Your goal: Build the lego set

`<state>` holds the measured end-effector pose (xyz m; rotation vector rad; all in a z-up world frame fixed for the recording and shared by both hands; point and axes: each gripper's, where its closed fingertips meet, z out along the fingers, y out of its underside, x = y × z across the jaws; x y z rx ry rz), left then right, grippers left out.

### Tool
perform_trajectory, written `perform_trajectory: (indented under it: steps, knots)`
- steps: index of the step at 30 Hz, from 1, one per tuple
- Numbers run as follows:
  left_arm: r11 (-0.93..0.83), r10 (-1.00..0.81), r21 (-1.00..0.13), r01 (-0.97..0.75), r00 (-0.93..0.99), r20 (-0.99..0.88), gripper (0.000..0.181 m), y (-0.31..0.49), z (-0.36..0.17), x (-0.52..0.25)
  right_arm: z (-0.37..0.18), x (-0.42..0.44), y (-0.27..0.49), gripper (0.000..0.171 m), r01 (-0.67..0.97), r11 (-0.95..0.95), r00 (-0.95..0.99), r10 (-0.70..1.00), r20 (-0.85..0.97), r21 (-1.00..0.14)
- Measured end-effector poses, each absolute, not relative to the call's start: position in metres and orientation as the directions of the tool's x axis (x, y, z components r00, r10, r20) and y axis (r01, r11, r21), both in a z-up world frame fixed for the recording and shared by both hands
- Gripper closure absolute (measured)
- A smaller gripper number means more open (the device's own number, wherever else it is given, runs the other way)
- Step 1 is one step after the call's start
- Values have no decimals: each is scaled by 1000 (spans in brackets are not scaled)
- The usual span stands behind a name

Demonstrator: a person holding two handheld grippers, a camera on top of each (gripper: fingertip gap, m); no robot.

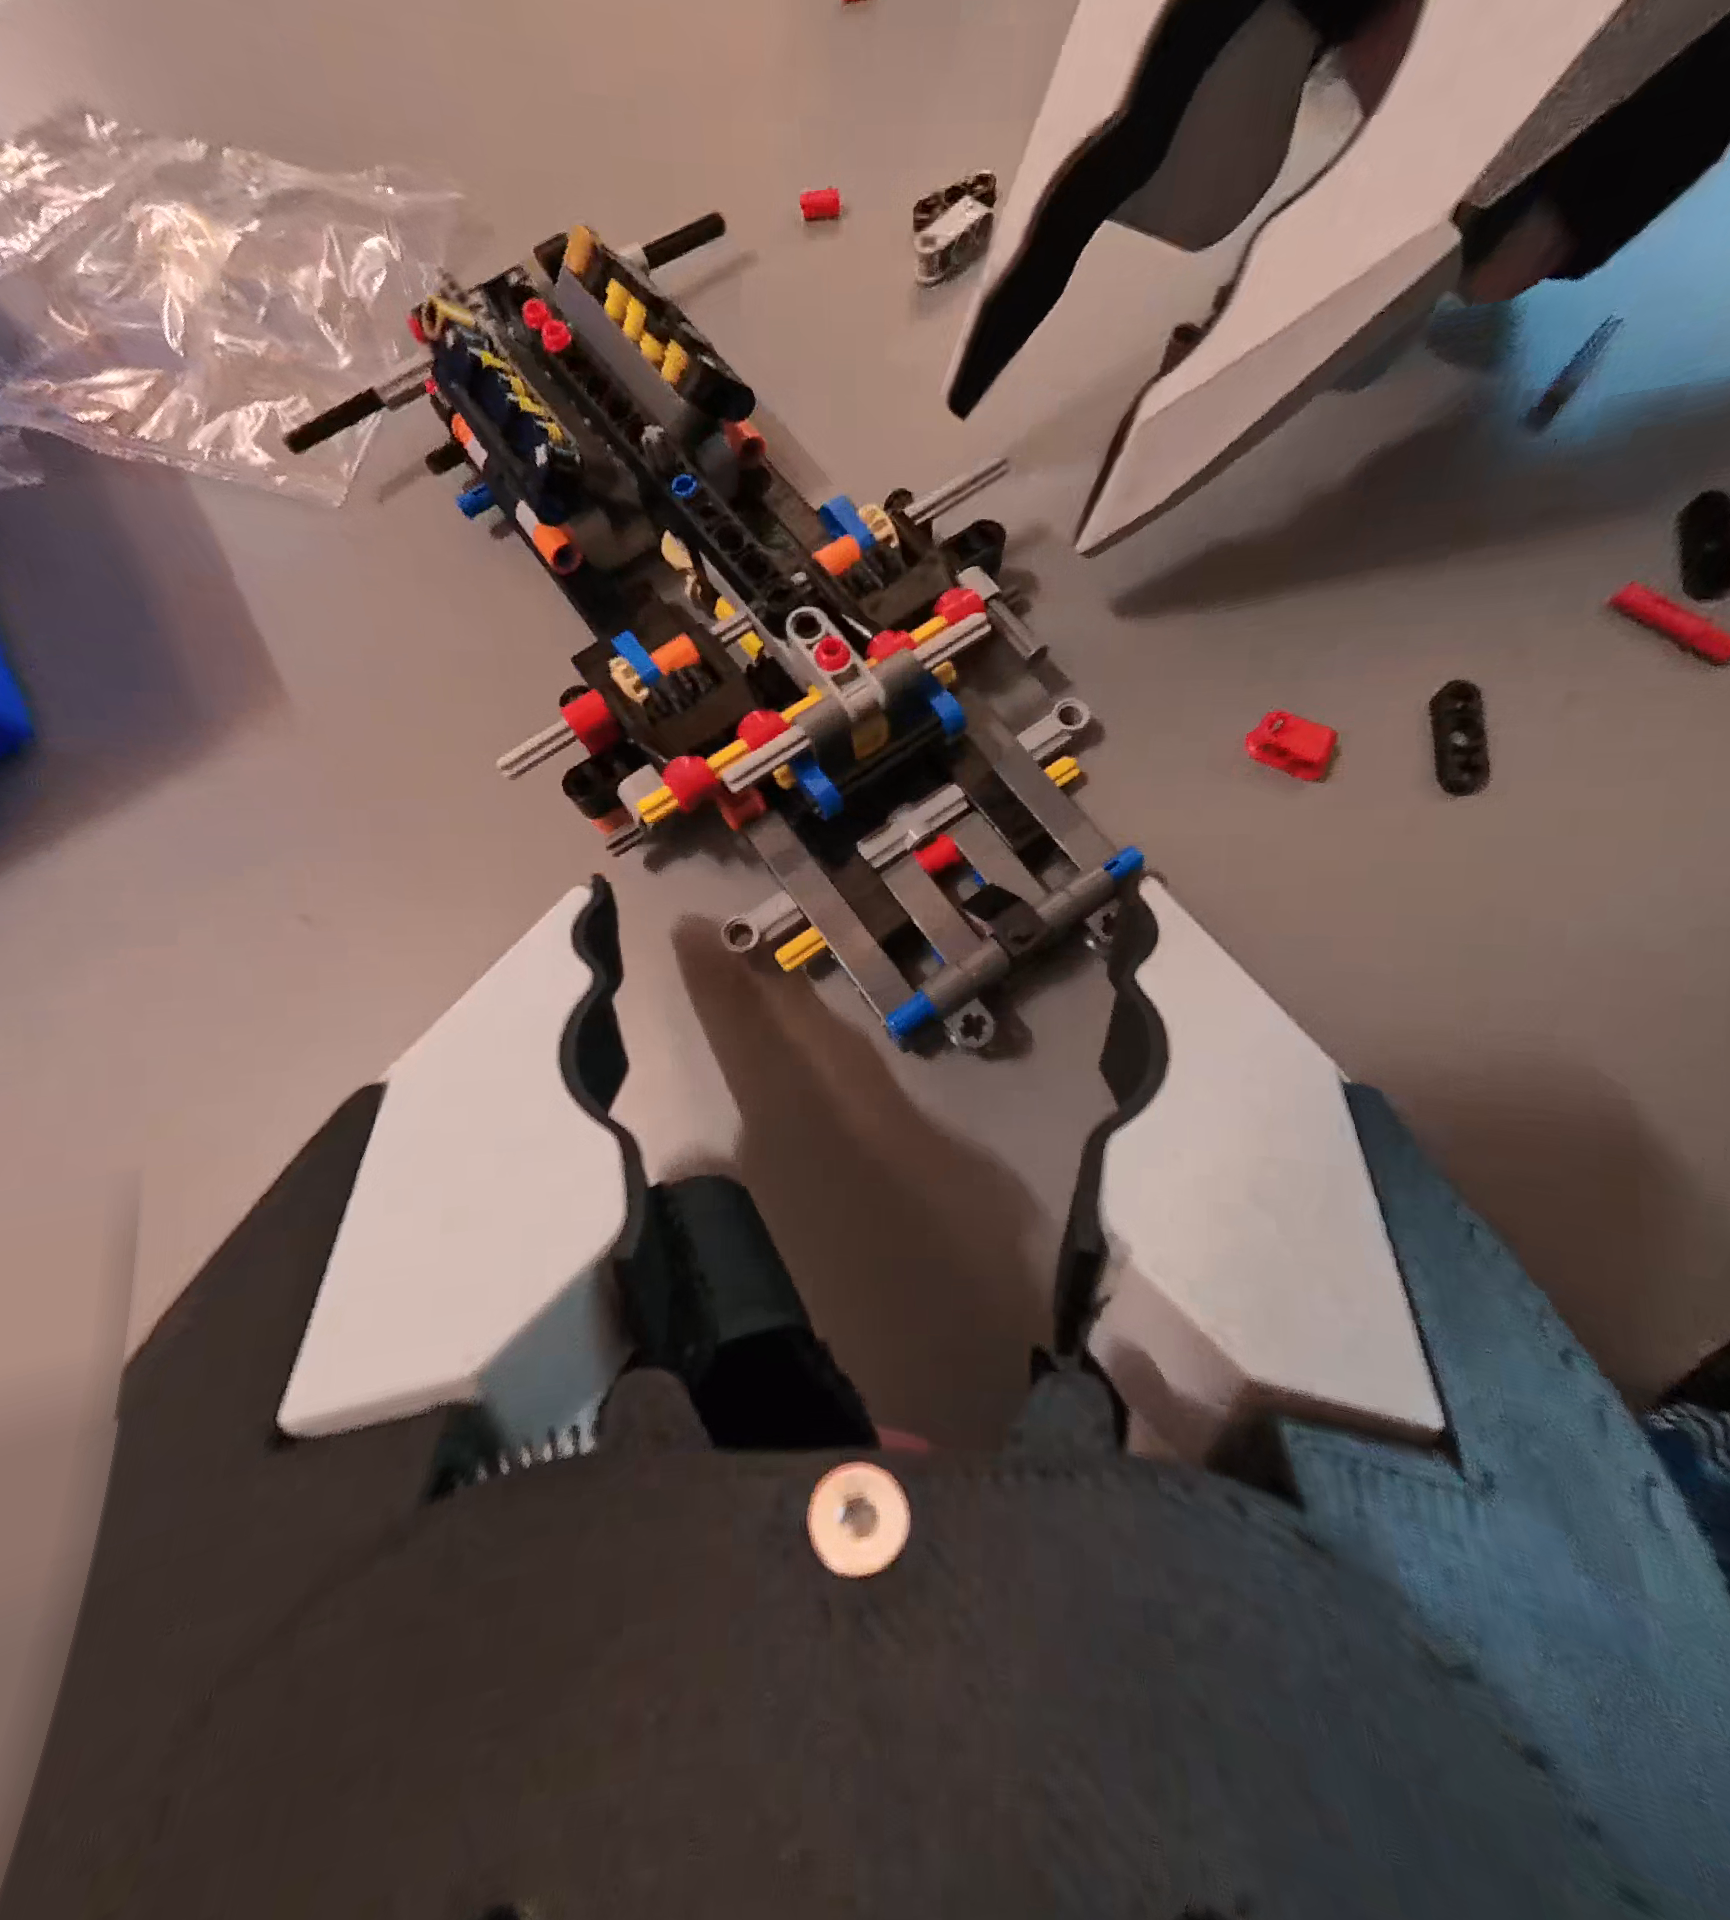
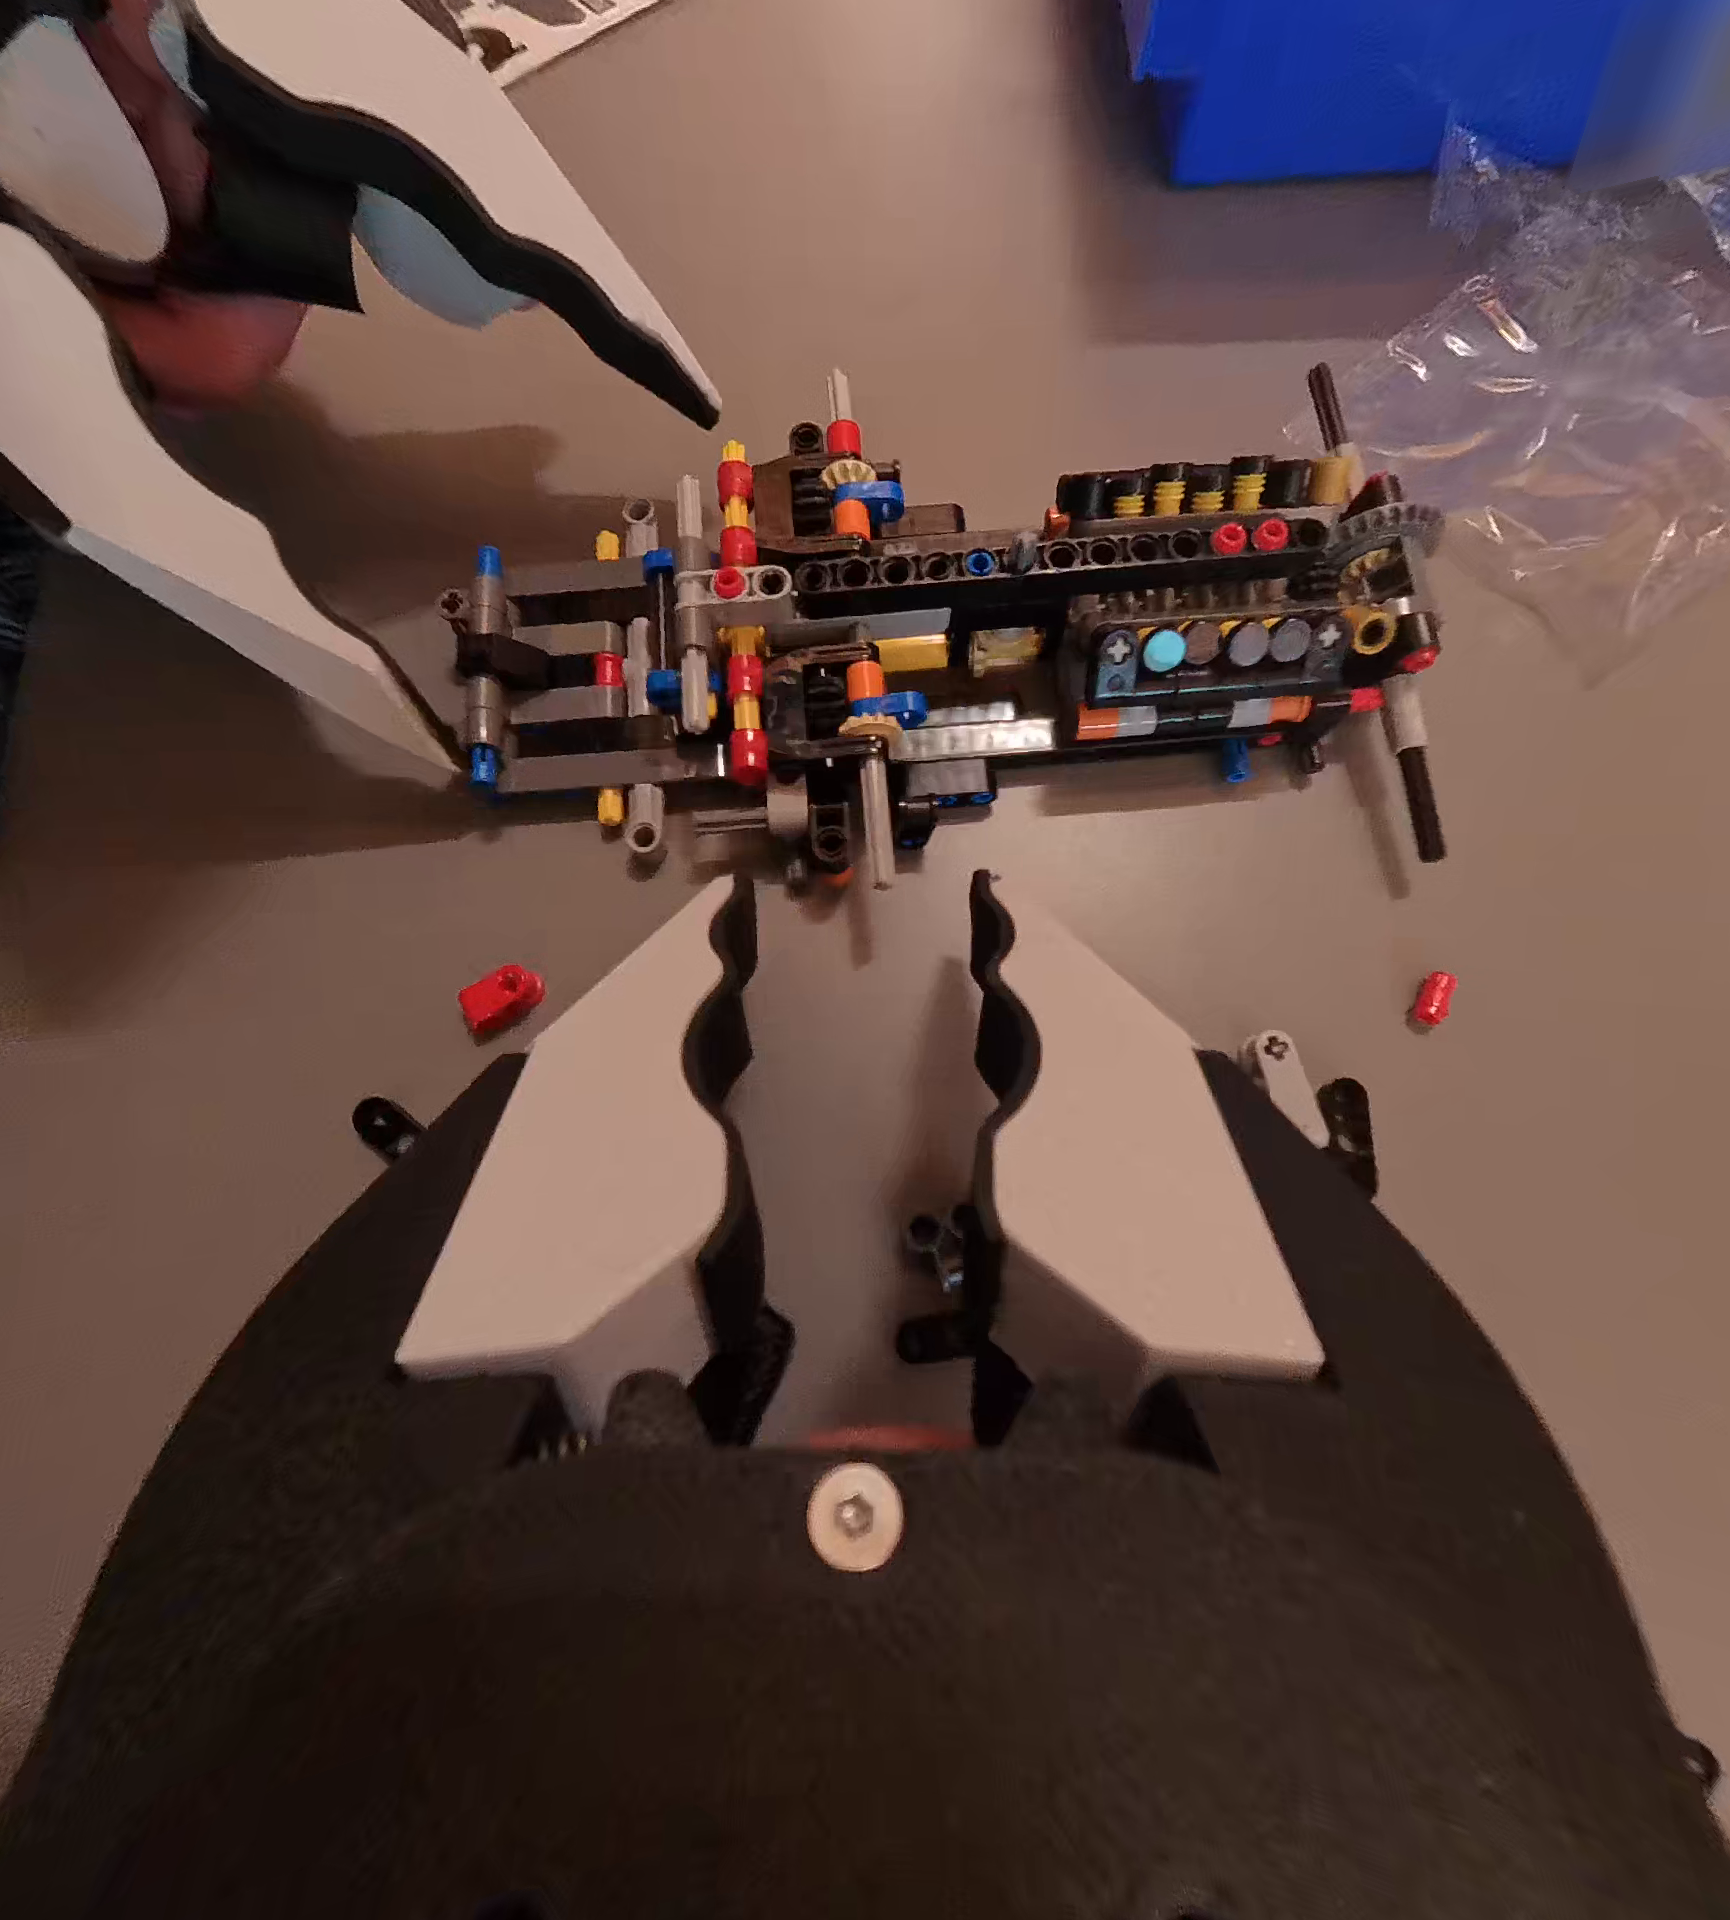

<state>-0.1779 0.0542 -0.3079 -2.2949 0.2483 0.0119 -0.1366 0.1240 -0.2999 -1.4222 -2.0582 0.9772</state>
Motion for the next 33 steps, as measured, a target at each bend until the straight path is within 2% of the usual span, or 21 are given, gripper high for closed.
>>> perform_trajectory:
  steps: [8, 10, 11, 19, 33]
  knots:
    - [-676, -143, -711, -195, 981, -132, 97, 50, -306, -216, -305, -139, 116, 132, 595, 221, -380, 924, -29, -773]
    - [-697, -112, -688, -205, 978, -178, 106, 46, -308, -237, -300, -138, 119, 132, 584, 196, -368, 929, -41, -788]
    - [-714, -117, -660, -234, 969, -218, 104, 43, -312, -247, -298, -138, 121, 133, 579, 188, -363, 931, -44, -794]
    - [-656, -276, -643, -395, 919, -283, 90, 57, -302, -252, -292, -131, 130, 135, 567, 182, -350, 936, -35, -804]
    - [-578, -501, -546, -606, 792, -348, 89, 94, -290, -272, -279, -123, 135, 134, 543, 153, -364, 929, -67, -826]
